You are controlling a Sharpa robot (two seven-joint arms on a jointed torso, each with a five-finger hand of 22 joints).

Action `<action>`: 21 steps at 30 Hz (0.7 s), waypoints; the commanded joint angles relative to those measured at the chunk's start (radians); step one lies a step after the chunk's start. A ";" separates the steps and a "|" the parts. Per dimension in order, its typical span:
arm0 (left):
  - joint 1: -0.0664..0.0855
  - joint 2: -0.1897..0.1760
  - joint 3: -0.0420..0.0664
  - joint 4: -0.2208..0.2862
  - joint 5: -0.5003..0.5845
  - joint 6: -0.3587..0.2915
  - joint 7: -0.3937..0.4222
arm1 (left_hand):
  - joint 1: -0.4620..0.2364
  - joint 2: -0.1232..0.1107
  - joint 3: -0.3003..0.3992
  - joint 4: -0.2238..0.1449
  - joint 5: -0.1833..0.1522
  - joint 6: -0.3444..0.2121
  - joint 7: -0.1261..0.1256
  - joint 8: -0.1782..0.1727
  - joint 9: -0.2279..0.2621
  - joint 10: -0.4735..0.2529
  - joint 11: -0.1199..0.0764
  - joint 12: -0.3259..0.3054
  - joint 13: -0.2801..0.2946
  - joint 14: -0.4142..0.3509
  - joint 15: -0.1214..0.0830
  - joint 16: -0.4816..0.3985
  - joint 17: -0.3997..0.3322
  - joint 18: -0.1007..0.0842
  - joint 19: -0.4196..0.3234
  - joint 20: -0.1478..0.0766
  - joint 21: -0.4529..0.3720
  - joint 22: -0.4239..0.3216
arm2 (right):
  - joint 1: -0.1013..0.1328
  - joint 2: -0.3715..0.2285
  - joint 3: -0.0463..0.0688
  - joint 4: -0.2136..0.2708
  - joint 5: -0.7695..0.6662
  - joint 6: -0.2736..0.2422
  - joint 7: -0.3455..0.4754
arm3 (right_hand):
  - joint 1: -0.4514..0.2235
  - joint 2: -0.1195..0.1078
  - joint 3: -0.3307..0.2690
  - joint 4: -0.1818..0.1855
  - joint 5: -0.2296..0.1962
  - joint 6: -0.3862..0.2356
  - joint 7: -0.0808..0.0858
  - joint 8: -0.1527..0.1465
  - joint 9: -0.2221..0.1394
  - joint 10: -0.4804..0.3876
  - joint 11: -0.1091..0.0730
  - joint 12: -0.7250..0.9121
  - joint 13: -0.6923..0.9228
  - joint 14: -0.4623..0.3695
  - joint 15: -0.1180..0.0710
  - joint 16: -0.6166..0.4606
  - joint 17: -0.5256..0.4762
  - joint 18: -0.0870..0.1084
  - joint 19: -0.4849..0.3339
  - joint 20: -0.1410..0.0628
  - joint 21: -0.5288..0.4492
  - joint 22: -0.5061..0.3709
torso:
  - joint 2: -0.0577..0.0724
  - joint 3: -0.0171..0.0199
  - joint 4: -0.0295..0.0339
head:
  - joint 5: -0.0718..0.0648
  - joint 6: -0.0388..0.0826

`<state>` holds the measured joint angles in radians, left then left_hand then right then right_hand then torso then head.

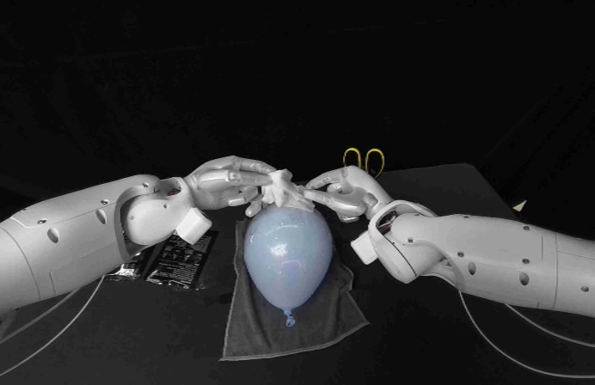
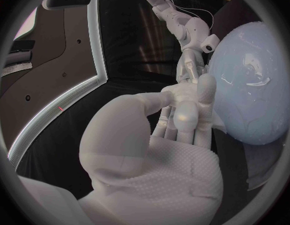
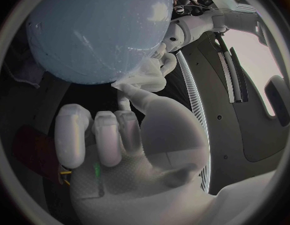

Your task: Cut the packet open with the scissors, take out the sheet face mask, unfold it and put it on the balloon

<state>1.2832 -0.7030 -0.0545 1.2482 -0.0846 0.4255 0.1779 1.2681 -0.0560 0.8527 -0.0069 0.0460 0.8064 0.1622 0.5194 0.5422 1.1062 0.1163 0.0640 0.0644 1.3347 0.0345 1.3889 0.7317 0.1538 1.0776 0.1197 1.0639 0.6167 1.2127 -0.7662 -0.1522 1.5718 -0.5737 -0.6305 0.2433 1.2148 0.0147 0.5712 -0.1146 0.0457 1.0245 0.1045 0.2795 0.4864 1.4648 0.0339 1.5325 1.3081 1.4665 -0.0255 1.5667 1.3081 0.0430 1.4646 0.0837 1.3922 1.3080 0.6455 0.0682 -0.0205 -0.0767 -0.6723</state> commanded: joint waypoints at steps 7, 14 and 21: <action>0.001 0.001 0.001 -0.007 -0.011 -0.078 0.003 | 0.006 0.007 0.001 0.003 0.003 -0.006 0.009 0.004 0.217 0.008 -0.001 -0.001 0.000 0.006 -0.001 0.005 0.001 0.017 0.006 0.001 0.002 -0.006 | 0.002 -0.024 0.008 0.017 0.156 -0.034 0.049 | 0.005 0.003 0.010 -0.013 0.003 0.025 -0.010 0.035 0.037 0.093 -0.013 0.020 0.247 0.104 -0.011 0.004 0.263 0.001 0.016 -0.011 -0.002 0.196 | -0.002 0.0006 -0.0015 | -0.005 0.008; 0.001 0.007 0.001 -0.019 -0.020 -0.237 -0.015 | 0.011 -0.005 0.000 -0.003 0.003 -0.012 0.013 0.001 0.215 0.017 -0.001 0.003 0.002 0.008 -0.002 0.004 0.002 0.018 0.005 -0.001 0.000 -0.014 | 0.009 -0.048 0.014 0.039 0.244 0.007 0.056 | 0.001 0.005 0.015 -0.015 0.003 0.025 -0.013 0.046 0.047 0.095 -0.015 0.022 0.249 0.104 -0.013 0.004 0.263 0.002 0.013 -0.013 -0.006 0.195 | -0.002 0.0014 -0.0018 | -0.009 0.014; 0.001 0.023 0.001 -0.034 -0.024 -0.371 -0.023 | 0.014 -0.010 -0.003 -0.004 0.003 -0.011 0.014 -0.001 0.210 0.027 -0.002 0.005 0.003 0.010 -0.003 0.005 0.004 0.018 0.006 -0.002 0.000 -0.016 | 0.014 -0.061 0.017 0.058 0.322 0.053 0.056 | -0.002 0.007 0.023 -0.017 0.003 0.021 -0.014 0.056 0.057 0.093 -0.017 0.020 0.248 0.104 -0.014 0.004 0.263 0.004 0.009 -0.014 -0.016 0.192 | 0.000 0.0014 -0.0013 | -0.011 0.016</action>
<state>1.2832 -0.6845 -0.0548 1.2167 -0.1019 0.1676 0.1595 1.2736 -0.0614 0.8526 -0.0070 0.0459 0.7984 0.1719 0.5191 0.5422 1.1279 0.1127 0.0640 0.0659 1.3384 0.0309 1.3889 0.7347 0.1533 1.0776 0.1198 1.0638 0.6026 1.2262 -0.8254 -0.1363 1.6257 -0.3244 -0.6284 0.2809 1.2148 0.0146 0.5881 -0.1315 0.0461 1.0321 0.1072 0.2829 0.4859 1.4666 0.0251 1.5508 1.3074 1.4647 -0.0342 1.5665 1.3073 0.0425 1.4643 0.0768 1.3801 1.3073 0.6441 0.0692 -0.0219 -0.0865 -0.6566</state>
